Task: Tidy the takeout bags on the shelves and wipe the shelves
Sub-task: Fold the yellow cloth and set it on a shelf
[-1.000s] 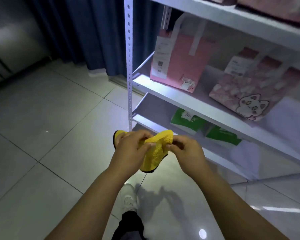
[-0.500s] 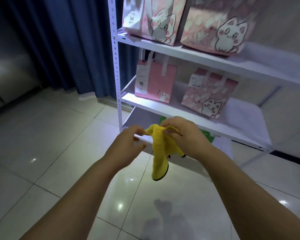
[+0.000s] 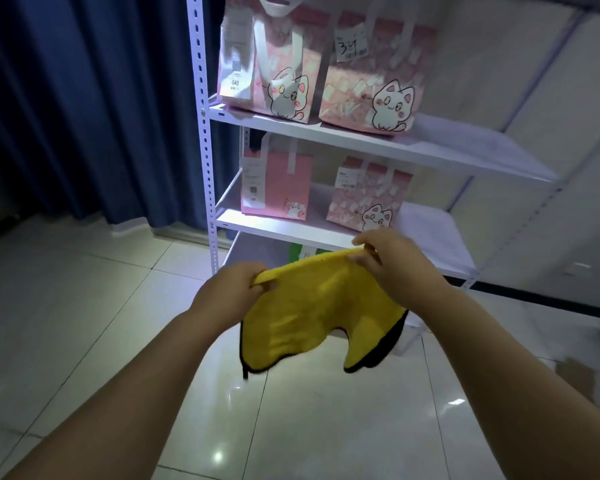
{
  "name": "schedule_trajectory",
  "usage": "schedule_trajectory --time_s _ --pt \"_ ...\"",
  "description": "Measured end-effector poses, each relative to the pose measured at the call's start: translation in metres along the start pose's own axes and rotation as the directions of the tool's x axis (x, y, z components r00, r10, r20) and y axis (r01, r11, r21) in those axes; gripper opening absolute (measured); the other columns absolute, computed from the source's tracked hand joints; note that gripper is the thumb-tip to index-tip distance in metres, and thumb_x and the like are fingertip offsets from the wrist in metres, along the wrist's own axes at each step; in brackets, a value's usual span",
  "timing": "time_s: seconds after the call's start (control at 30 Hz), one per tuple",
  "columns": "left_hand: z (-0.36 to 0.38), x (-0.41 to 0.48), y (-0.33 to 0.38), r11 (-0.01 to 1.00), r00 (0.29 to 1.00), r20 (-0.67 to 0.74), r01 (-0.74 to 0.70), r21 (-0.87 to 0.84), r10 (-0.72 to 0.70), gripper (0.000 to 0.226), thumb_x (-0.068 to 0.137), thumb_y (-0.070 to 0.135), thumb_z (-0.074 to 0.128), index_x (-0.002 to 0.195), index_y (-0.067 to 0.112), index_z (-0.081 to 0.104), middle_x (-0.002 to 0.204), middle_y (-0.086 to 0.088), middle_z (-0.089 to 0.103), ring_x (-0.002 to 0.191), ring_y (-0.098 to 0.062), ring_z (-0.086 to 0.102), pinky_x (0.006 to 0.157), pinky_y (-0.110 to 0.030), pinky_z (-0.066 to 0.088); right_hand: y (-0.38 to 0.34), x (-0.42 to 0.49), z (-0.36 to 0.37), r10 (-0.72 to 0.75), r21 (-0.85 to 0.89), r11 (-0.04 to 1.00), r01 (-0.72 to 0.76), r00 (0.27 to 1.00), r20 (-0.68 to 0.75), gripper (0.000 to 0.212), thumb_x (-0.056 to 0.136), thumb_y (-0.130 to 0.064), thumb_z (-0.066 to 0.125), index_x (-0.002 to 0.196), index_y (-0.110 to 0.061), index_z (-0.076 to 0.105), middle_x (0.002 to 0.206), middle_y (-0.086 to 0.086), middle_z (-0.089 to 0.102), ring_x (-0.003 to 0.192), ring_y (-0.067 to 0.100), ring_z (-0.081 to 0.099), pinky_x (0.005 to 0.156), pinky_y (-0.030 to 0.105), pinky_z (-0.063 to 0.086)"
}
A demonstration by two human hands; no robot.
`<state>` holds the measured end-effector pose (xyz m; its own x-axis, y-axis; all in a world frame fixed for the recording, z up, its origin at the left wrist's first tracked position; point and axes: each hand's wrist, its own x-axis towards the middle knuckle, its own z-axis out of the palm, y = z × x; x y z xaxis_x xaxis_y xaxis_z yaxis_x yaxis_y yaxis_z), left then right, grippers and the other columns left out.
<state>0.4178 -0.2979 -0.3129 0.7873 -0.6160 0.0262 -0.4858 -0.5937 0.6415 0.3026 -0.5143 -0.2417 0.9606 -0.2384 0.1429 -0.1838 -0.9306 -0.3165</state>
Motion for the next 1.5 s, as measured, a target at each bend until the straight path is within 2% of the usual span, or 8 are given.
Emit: schedule_trajectory --time_s 0.23,0.5,0.6,0.67,0.87,1.03,1.37,1.5 --pt "-0.039 0.007 0.008 0.983 0.992 -0.031 -0.121 0.136 0.126 0.013 0.088 0.032 0.059 0.075 0.031 0.06 0.064 0.013 0.051 0.061 -0.004 0.047 0.051 -0.023 0.032 0.016 -0.026 -0.013 0.077 -0.093 0.994 -0.059 0.975 0.207 0.029 0.074 -0.051 0.069 0.074 -0.027 0.054 0.068 -0.01 0.049 0.067 0.009 0.045 0.056 0.022 0.034" --pt "-0.079 0.017 0.028 0.966 0.974 -0.074 -0.199 0.165 0.213 0.011 0.087 0.023 0.059 0.087 0.029 0.068 0.072 0.017 0.055 0.067 0.0 0.049 0.051 -0.018 0.034 0.027 -0.031 -0.037 0.161 -0.175 0.973 -0.152 0.986 0.036 0.02 0.08 -0.025 0.07 0.099 -0.025 0.064 0.094 -0.001 0.056 0.084 0.017 0.048 0.067 0.029 0.038" --pt "-0.09 0.02 0.035 0.961 0.977 -0.061 -0.186 0.204 0.202 0.015 0.09 0.018 0.053 0.089 0.025 0.066 0.083 0.002 0.063 0.075 -0.016 0.057 0.055 -0.025 0.042 0.029 -0.029 -0.045 0.204 -0.161 0.965 -0.208 0.978 -0.043 0.019 0.089 -0.023 0.055 0.106 -0.029 0.062 0.095 0.004 0.058 0.083 0.024 0.055 0.068 0.035 0.049" --pt "-0.096 0.022 0.04 0.948 0.975 -0.074 -0.182 0.261 0.208 0.02 0.094 0.017 0.046 0.094 0.021 0.066 0.086 -0.007 0.063 0.076 -0.026 0.059 0.06 -0.032 0.045 0.03 -0.026 -0.051 0.204 -0.201 0.955 -0.218 0.975 -0.087 0.019 0.093 -0.026 0.048 0.109 -0.028 0.058 0.092 0.003 0.054 0.083 0.025 0.052 0.067 0.032 0.044" --pt "-0.114 0.023 0.052 0.95 0.966 -0.151 -0.164 0.266 0.209 0.021 0.095 0.016 0.046 0.098 0.02 0.066 0.086 -0.008 0.063 0.074 -0.028 0.058 0.058 -0.03 0.045 0.021 -0.021 -0.079 0.175 -0.103 0.975 -0.197 0.965 -0.195 0.003 0.091 -0.016 0.055 0.093 -0.015 0.057 0.084 0.001 0.054 0.079 0.02 0.05 0.064 0.027 0.035" --pt "-0.129 0.023 0.055 0.956 0.949 -0.215 -0.18 0.231 0.23 0.015 0.093 0.024 0.052 0.095 0.018 0.066 0.079 -0.009 0.063 0.07 -0.029 0.059 0.061 -0.036 0.048 0.011 -0.019 -0.092 0.113 -0.112 0.984 -0.14 0.968 -0.224 0.018 0.097 -0.015 0.041 0.097 -0.014 0.059 0.079 0.002 0.052 0.075 0.022 0.05 0.063 0.027 0.032" --pt "-0.148 0.016 0.049 0.989 0.941 -0.319 -0.081 0.123 0.116 0.033 0.071 0.051 0.07 0.067 0.022 0.055 0.068 -0.001 0.056 0.061 -0.017 0.053 0.046 -0.025 0.035 0.012 -0.019 -0.105 0.217 0.258 0.953 -0.162 0.955 -0.202 0.009 0.088 -0.02 0.062 0.092 -0.012 0.063 0.069 -0.004 0.056 0.06 0.006 0.052 0.05 0.009 0.037" --pt "-0.146 0.012 0.053 0.992 0.953 -0.288 -0.069 0.101 0.096 0.038 0.073 0.051 0.069 0.066 0.016 0.056 0.062 -0.004 0.054 0.057 -0.017 0.051 0.048 -0.027 0.04 0.01 -0.017 -0.099 0.246 0.259 0.947 -0.191 0.949 -0.198 0.008 0.086 -0.017 0.064 0.089 -0.01 0.069 0.069 -0.004 0.058 0.065 0.01 0.052 0.063 0.025 0.044"
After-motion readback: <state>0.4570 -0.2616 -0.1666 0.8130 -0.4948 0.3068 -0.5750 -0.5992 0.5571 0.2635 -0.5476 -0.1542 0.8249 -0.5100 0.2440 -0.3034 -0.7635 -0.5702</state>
